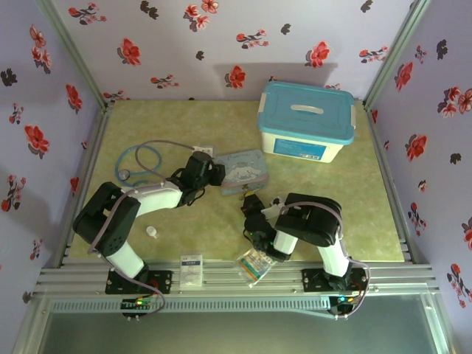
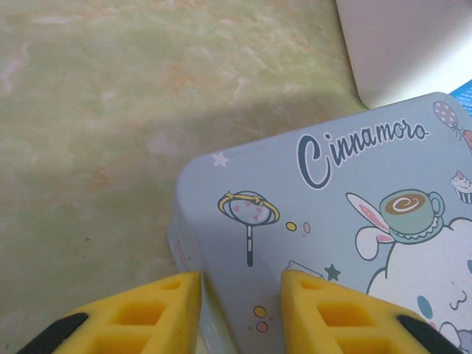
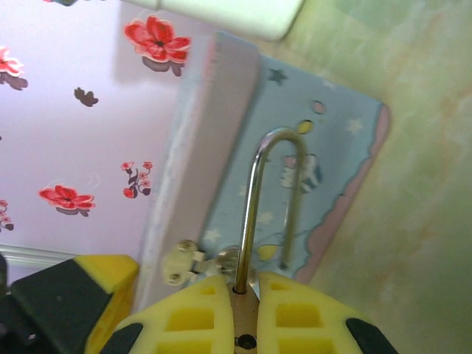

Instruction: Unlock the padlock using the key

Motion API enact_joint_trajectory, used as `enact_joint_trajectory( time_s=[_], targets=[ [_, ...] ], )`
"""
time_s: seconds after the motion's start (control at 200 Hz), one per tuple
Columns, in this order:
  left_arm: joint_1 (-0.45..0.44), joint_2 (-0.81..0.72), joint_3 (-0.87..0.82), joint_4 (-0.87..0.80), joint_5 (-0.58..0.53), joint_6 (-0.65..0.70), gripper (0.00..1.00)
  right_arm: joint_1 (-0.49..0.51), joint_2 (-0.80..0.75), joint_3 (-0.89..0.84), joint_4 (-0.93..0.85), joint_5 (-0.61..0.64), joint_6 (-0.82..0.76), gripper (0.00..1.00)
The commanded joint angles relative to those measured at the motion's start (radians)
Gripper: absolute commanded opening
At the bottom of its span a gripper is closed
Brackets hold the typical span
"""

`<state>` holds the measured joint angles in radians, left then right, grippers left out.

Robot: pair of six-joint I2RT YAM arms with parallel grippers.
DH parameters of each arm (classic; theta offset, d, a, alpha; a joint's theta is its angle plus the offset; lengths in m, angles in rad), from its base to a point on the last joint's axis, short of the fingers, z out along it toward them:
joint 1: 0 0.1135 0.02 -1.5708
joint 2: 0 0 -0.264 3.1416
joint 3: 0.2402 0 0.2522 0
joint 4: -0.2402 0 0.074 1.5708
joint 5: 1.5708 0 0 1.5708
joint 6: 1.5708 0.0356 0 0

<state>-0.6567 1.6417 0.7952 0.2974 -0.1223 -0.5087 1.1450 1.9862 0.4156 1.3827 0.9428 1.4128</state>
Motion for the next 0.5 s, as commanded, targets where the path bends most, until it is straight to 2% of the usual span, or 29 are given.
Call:
enact_joint_trajectory(
  time_s=[0.0,0.175,0.28,0.335,0.495],
  targets=[
    [0.035,0.051,-0.057,-0.184,-0.059,0.039,0.32,-0.008,-0.044,-0.010,0.002,0.037,-0.073,0.00],
    [0.037,0.038,-0.061,-0.182,-0.059,0.039,0.33,-0.010,-0.031,-0.026,0.004,0.027,-0.036,0.00],
    [0.039,0.039,-0.053,-0.191,-0.057,0.039,0.33,-0.014,-0.069,-0.050,0.003,0.001,-0.088,0.00],
    [0.040,0.038,-0.047,-0.196,-0.057,0.040,0.34,-0.037,-0.117,-0.071,-0.019,-0.076,-0.136,0.00],
    [0.042,0.028,-0.028,-0.196,-0.046,0.040,0.36,-0.147,-0.365,-0.142,-0.319,-0.349,-0.137,0.00]
  ],
)
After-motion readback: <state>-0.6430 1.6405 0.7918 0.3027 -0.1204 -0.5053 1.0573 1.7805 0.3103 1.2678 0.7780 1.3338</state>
